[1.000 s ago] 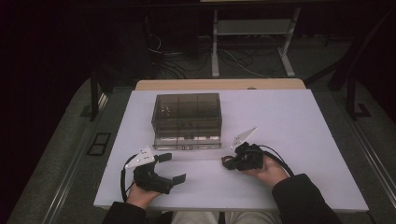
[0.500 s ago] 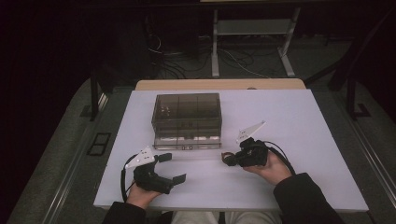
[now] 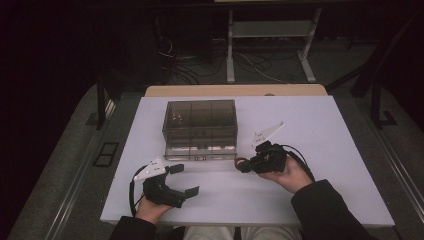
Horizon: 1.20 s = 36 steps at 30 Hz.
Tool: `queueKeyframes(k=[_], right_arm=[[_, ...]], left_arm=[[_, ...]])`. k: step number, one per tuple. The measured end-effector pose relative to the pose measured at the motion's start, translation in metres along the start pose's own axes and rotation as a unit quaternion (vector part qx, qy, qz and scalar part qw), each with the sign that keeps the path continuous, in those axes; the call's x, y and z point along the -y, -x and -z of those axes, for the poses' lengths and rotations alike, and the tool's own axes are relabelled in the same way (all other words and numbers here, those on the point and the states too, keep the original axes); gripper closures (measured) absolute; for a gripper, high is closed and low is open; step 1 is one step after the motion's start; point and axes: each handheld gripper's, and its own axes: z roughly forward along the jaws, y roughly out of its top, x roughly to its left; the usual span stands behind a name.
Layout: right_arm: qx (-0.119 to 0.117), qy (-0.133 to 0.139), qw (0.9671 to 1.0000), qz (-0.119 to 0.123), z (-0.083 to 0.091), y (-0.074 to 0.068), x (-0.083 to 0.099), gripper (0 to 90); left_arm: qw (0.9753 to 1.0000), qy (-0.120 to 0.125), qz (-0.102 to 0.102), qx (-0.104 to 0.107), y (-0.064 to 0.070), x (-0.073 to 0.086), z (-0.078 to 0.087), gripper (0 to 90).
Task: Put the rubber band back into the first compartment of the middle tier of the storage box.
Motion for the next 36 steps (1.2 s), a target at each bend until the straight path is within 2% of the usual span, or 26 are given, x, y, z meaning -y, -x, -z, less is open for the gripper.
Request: queueKeyframes(k=[17,36], right_arm=[[0.002,0.007,0.9997,0.023,0.009,-0.003,-0.029,85.5],[-0.004,0.007,0.9991,0.041,0.002,-0.005,-0.055,85.4]], left_arm=[[1.0000,0.002,-0.001,0.000,0.000,0.000,0.000,0.0],[1.0000,0.002,-0.002,0.001,0.000,0.000,0.000,0.0]])
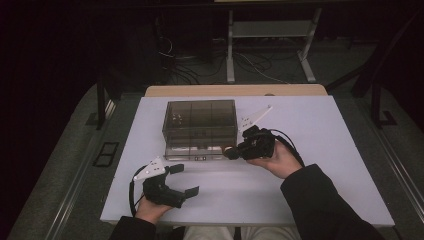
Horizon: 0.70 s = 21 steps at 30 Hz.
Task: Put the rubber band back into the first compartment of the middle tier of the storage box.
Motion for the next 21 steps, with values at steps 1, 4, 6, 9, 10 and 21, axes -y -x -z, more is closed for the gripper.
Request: queueKeyframes(k=[1,4,6,9,10,21], right_arm=[[0.003,-0.002,1.0000,0.002,0.000,0.001,-0.001,85.5],[0.003,-0.001,1.0000,0.003,-0.001,0.001,-0.004,85.5],[0.002,-0.001,1.0000,0.003,-0.002,0.001,-0.005,85.5],[0.004,-0.001,1.0000,0.004,-0.003,0.003,-0.009,85.5],[0.000,0.000,1.0000,0.001,-0.004,0.003,-0.010,85.5],[0.000,0.000,0.9999,0.011,-0.011,0.005,-0.022,85.5]], left_arm=[[1.0000,0.000,0.000,0.000,0.000,0.000,0.000,0.0],[1.0000,0.000,0.000,0.000,0.000,0.000,0.000,0.0],[1.0000,0.000,0.000,0.000,0.000,0.000,0.000,0.0],[1.0000,0.000,0.000,0.000,0.000,0.000,0.000,0.0],[1.0000,0.000,0.000,0.000,0.000,0.000,0.000,0.0],[1.0000,0.001,0.002,0.001,0.000,0.000,0.000,0.0]])
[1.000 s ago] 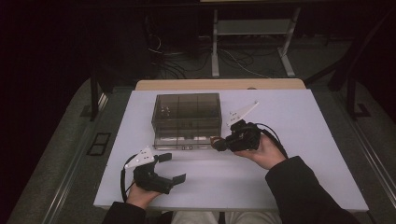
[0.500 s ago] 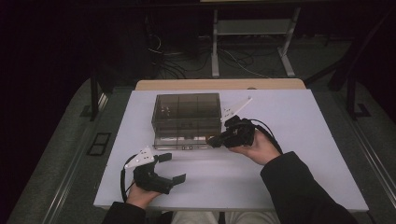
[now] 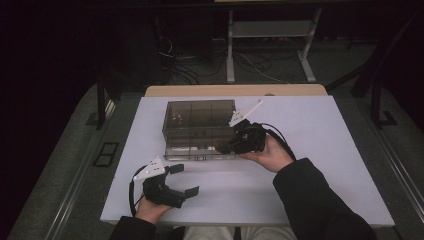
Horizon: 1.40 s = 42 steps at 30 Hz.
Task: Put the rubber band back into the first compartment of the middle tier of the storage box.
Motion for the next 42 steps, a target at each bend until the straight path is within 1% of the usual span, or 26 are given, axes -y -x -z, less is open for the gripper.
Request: queueKeyframes(k=[1,3,7,9,13,15,16,22,25,29,31,35,42], right_arm=[[-0.002,0.001,1.0000,-0.006,-0.001,-0.001,-0.001,85.5],[0.002,0.001,1.0000,0.002,-0.002,0.000,-0.004,85.5],[-0.003,0.004,1.0000,0.001,-0.005,0.000,-0.010,85.5],[0.000,0.003,1.0000,0.008,-0.007,0.001,-0.013,85.5],[-0.004,0.003,1.0000,0.005,-0.010,0.001,-0.019,85.5],[-0.003,0.001,0.9999,0.011,-0.011,0.002,-0.022,85.5],[-0.004,0.001,1.0000,0.008,-0.012,0.001,-0.024,85.5],[-0.004,0.001,0.9998,0.018,-0.015,0.002,-0.031,85.5],[-0.006,0.004,0.9998,0.017,-0.016,0.003,-0.034,85.5],[-0.007,0.003,0.9997,0.022,-0.018,0.004,-0.040,85.5],[-0.008,0.002,0.9998,0.020,-0.020,0.003,-0.043,85.5],[-0.010,0.001,0.9995,0.030,-0.024,0.003,-0.048,85.4],[-0.014,0.000,0.9992,0.037,-0.031,0.001,-0.059,85.5]], left_arm=[[1.0000,0.000,0.000,0.000,0.000,0.000,0.000,0.0],[1.0000,0.000,0.000,-0.001,0.000,0.000,0.000,0.0],[1.0000,0.000,-0.001,-0.001,0.000,0.000,0.001,0.0],[1.0000,0.000,-0.002,-0.001,0.000,0.000,0.001,0.0],[1.0000,0.000,-0.003,-0.001,-0.001,0.000,0.001,0.0],[1.0000,0.000,-0.002,-0.001,-0.001,0.000,0.001,0.0],[1.0000,0.000,-0.002,-0.001,0.000,0.000,0.001,0.0],[1.0000,0.000,-0.001,0.000,0.000,0.000,0.001,0.0],[1.0000,0.000,-0.001,0.000,0.000,0.000,0.001,0.0],[1.0000,-0.002,-0.003,0.000,0.000,0.000,0.001,0.0],[1.0000,0.001,0.000,0.000,0.000,0.000,0.001,0.0],[1.0000,0.001,-0.001,0.001,0.000,0.000,0.001,0.0],[1.0000,0.001,-0.001,0.002,0.000,0.000,0.001,0.0]])
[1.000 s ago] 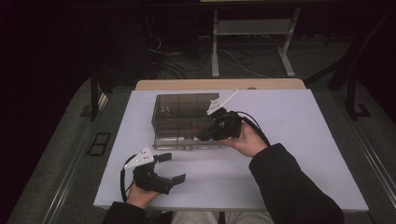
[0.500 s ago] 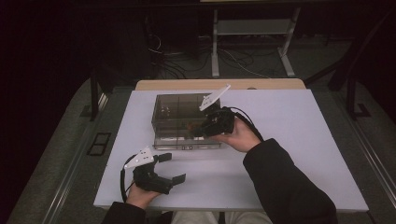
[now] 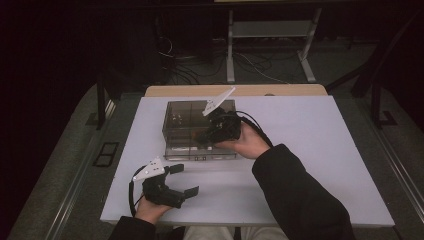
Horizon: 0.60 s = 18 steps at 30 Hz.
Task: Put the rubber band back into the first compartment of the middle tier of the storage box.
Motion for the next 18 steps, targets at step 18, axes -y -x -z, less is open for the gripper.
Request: queueKeyframes(k=[18], right_arm=[[-0.011,0.005,0.9999,0.006,-0.022,0.004,-0.017,85.5]], left_arm=[[1.0000,0.002,0.001,0.001,0.000,0.000,0.000,0.0]])
